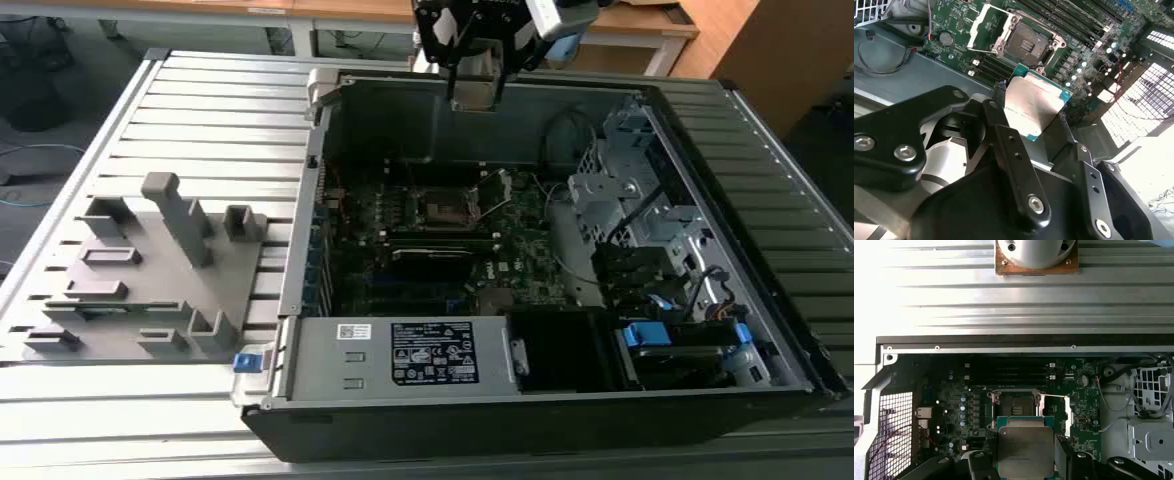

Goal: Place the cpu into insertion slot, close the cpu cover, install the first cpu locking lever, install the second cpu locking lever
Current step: 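Place the cpu into insertion slot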

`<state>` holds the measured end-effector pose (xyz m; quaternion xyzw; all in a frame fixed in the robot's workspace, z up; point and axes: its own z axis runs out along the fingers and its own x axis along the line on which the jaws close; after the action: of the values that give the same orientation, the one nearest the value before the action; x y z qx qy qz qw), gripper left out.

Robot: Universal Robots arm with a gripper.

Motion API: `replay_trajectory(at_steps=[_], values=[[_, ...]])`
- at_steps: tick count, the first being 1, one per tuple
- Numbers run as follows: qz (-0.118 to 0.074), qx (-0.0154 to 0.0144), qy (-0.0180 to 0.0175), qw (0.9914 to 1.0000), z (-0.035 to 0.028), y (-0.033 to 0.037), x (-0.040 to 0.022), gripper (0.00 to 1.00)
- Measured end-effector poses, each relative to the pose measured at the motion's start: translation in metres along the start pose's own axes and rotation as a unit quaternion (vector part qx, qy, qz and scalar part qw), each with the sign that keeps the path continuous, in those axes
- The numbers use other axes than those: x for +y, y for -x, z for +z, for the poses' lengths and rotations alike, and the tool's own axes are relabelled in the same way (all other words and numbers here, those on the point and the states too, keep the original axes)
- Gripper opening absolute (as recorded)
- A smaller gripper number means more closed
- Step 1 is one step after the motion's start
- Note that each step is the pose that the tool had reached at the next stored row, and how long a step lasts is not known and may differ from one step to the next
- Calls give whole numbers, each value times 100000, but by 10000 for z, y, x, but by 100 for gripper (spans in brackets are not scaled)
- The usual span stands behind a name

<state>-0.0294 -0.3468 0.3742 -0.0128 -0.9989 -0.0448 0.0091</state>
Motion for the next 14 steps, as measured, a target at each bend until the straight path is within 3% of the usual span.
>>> replay_trajectory(at_steps=[14], values=[[-2, -1, 4, 100000, 21, 1, -2, 54]])
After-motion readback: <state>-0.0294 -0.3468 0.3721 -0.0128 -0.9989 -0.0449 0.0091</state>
